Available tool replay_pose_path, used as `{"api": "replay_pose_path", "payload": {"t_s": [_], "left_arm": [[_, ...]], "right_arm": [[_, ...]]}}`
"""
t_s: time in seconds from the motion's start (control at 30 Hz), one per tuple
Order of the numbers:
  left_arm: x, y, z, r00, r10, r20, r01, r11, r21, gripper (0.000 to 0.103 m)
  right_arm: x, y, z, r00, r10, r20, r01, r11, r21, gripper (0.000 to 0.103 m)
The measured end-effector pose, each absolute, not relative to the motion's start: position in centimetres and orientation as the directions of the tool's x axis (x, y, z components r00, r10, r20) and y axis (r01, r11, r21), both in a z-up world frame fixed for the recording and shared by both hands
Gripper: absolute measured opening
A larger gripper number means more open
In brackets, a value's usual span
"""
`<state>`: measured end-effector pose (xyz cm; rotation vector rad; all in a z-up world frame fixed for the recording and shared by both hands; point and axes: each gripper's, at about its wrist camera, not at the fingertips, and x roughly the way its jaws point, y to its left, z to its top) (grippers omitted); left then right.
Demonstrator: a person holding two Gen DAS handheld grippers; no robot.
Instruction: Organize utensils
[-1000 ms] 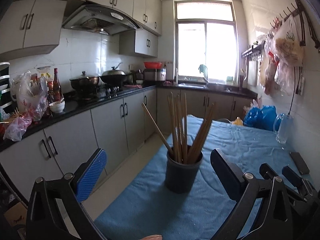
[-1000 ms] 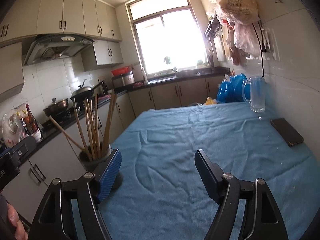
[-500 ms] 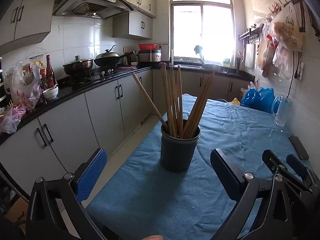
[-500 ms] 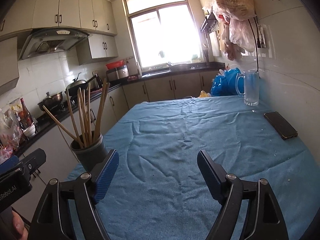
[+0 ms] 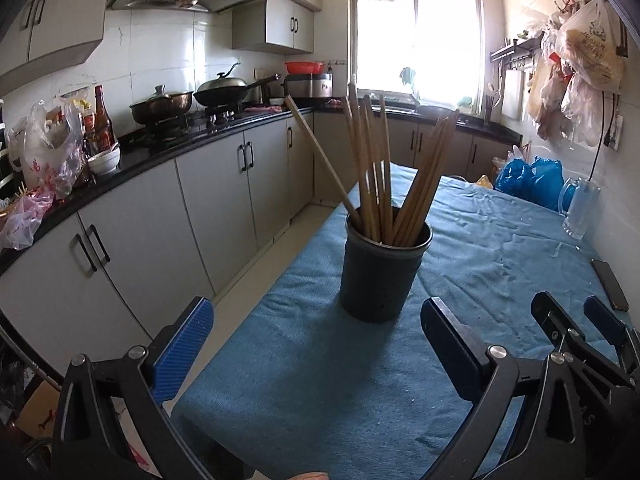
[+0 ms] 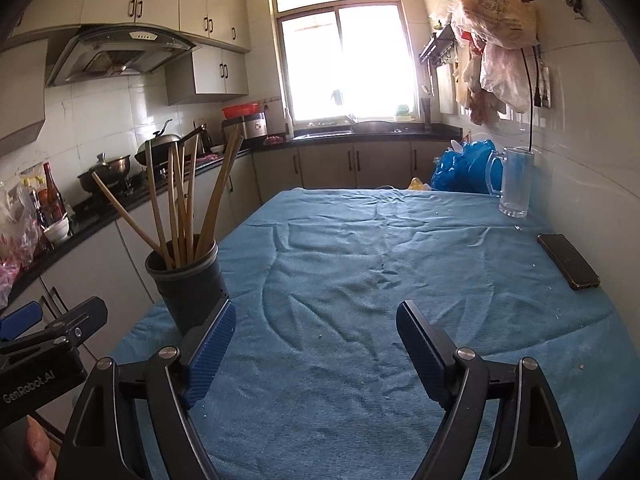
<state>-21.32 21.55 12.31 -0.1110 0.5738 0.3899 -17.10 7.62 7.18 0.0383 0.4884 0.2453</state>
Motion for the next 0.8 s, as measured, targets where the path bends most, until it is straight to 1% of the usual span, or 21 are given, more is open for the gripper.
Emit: {"api": "replay_pose_path", "payload": {"t_s": [0.37,0.8], "left_arm": [[-20.8,22.3,11.3,0.752,0.323,-0.575,-0.39,0.921,0.007,0.103],[-20.8,22.5,11.2,0.754,0.32,-0.574,-0.388,0.922,0.003,0.103]], "right_arm": [[-16.8,8.8,6.7,0.844,0.238,-0.48,-0.236,0.969,0.065,0.087],[-17.0,9.0,6.9,0.858,0.221,-0.464,-0.229,0.973,0.039,0.088]]}}
